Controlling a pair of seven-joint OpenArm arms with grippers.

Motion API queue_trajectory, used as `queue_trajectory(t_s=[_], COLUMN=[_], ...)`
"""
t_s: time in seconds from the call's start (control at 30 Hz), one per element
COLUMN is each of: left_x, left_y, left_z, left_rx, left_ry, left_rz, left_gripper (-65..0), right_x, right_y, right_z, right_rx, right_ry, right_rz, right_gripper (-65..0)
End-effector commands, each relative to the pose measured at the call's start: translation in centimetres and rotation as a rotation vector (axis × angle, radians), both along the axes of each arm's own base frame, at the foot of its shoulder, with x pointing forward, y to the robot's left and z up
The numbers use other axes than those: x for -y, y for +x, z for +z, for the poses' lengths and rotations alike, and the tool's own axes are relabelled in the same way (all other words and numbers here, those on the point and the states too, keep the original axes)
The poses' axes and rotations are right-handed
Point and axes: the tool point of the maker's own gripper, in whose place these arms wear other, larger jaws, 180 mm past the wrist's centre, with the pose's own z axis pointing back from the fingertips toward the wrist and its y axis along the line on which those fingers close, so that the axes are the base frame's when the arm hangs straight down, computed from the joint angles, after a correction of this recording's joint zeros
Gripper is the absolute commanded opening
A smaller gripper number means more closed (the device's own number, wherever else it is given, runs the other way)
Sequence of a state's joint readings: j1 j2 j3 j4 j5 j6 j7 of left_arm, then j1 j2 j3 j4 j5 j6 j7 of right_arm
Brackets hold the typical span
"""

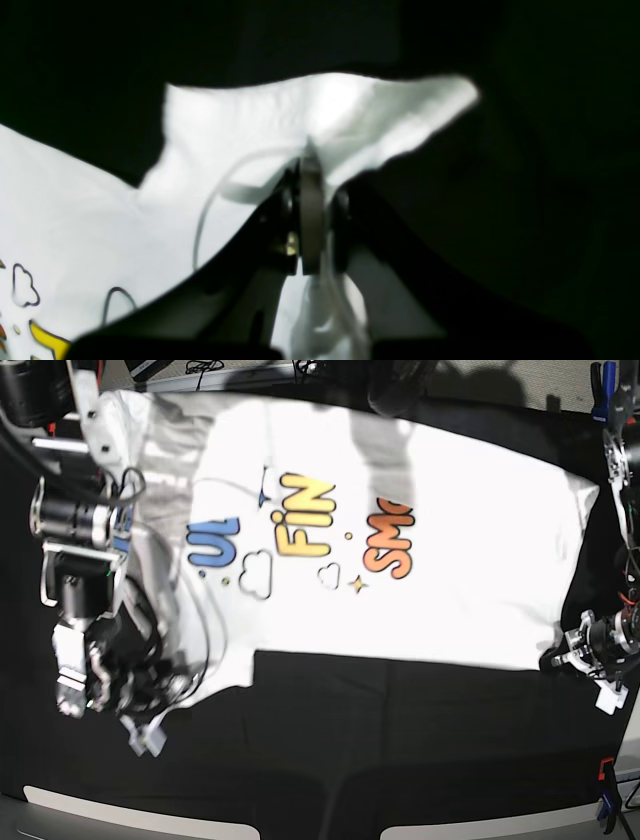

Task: Layout the t-shirt on the table in an organized manner, then fold the t-shirt properly
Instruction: 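Fold the held hem up over the shirt toward the shoulder edge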

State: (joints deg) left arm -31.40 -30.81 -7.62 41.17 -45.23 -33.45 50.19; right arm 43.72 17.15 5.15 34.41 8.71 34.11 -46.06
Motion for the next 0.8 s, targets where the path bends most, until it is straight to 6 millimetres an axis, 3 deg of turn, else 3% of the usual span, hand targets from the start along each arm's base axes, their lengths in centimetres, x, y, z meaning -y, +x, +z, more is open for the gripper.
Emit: queue_trajectory(t_s=[0.0, 0.33, 0.4, 0.53, 0.77], left_x=[-0.9, -0.9, -0.9, -0.1, 0.6], left_y=[2.0, 3.6, 3.5, 2.6, 0.8], left_z=[3.3, 5.6, 5.5, 4.8, 3.6], left_rx=[0.093, 0.143, 0.147, 0.168, 0.164], left_ry=[-0.004, -0.005, -0.004, 0.031, 0.037], left_rz=[0.018, 0.018, 0.015, -0.072, -0.099], left_gripper=[-65.0, -65.0, -65.0, -65.0, -65.0], right_x=[0.7, 1.5, 1.3, -1.0, -1.4], right_y=[2.5, 6.2, 6.2, 4.8, 3.2], right_z=[3.6, 10.0, 10.1, 9.3, 7.9], right_rx=[0.096, 0.221, 0.214, 0.179, 0.189], right_ry=[-0.001, -0.006, 0.001, 0.074, 0.127], right_rz=[-0.02, -0.046, -0.041, 0.085, 0.086], right_gripper=[-65.0, -65.0, -65.0, -65.0, -65.0])
